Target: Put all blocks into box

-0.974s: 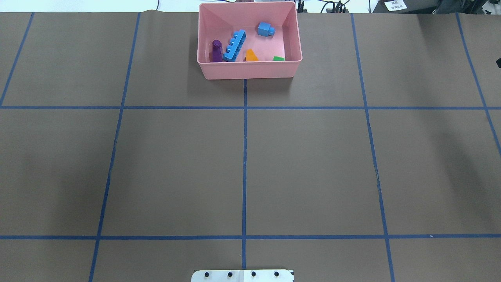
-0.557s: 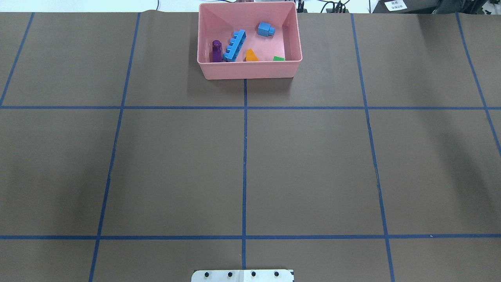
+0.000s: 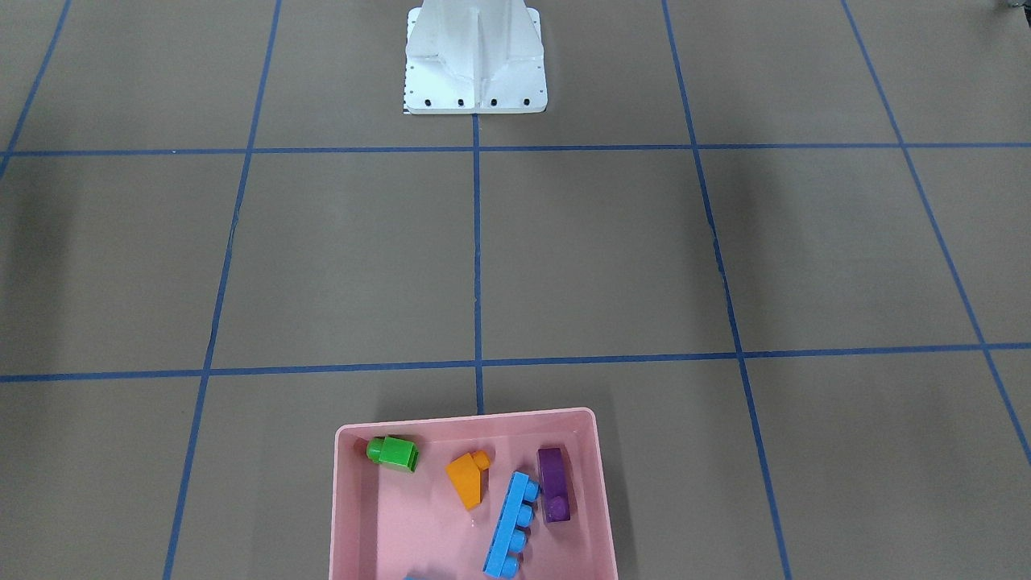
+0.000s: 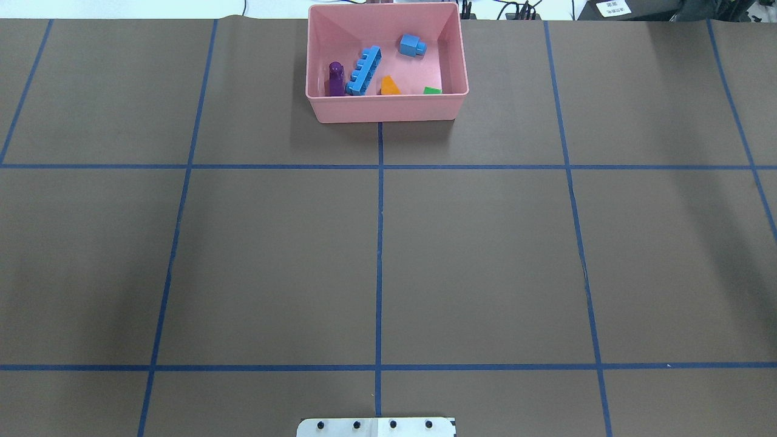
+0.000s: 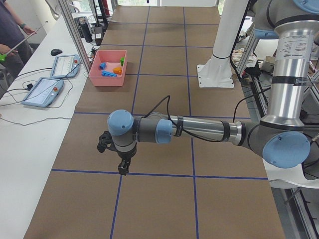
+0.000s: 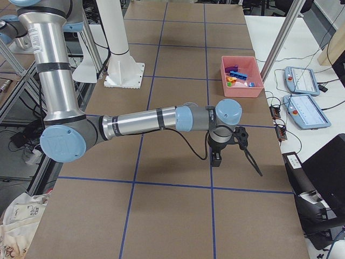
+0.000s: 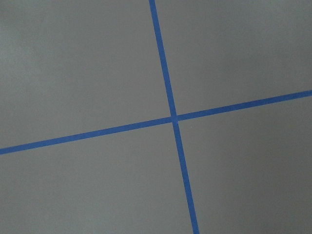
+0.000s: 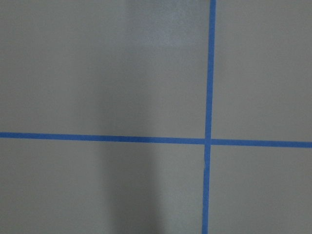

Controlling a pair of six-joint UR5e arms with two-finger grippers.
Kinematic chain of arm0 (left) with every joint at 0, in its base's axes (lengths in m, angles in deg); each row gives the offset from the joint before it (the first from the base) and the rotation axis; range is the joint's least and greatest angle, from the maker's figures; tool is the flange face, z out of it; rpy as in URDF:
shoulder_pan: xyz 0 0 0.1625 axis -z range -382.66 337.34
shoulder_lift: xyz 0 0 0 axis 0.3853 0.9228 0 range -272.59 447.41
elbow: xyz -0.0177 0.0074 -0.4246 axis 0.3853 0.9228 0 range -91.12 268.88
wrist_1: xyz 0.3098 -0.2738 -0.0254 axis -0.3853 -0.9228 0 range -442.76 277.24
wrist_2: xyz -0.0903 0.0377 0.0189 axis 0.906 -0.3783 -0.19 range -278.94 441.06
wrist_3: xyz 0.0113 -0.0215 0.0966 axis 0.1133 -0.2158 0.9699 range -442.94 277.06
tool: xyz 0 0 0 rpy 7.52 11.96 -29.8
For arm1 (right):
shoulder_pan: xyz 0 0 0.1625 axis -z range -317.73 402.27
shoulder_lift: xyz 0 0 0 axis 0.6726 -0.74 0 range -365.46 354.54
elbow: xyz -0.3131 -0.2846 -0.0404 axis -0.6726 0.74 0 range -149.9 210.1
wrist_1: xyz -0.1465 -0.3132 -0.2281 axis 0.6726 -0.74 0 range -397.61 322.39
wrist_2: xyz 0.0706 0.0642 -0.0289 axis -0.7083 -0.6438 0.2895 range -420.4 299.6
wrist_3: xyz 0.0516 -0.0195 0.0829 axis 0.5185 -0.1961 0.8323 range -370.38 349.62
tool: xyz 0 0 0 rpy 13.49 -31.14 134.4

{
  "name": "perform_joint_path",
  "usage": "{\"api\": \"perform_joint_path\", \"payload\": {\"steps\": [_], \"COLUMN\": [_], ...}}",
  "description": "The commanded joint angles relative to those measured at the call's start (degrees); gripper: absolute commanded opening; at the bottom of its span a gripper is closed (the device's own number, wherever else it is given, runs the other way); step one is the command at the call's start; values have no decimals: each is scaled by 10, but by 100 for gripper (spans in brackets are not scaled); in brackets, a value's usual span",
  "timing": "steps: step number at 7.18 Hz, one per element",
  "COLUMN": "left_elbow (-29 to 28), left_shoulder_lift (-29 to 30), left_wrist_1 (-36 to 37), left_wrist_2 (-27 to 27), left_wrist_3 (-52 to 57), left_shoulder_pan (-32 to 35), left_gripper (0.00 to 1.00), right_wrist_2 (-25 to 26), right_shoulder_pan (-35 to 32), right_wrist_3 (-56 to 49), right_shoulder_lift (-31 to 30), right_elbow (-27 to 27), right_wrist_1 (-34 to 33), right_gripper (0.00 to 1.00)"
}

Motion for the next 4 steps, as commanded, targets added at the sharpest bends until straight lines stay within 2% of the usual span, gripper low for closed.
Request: {"api": "perform_joint_path", "payload": {"steps": [1, 4], "left_elbow": [-1, -1], "left_shoulder_lift": [0, 0], "left_wrist_1": [-1, -1], "left_wrist_2": [-1, -2], "left_wrist_3": [0, 0], "left_shoulder_pan": [0, 0], "left_gripper": [100, 100], "right_wrist_2": [-4, 12], "right_shoulder_pan": [-13, -21], "right_wrist_3": [-9, -39], "right_shoulder_lift": [-60, -112], "right_elbow": [-28, -50], "right_wrist_1": [6, 17], "right_gripper": [100, 100]}}
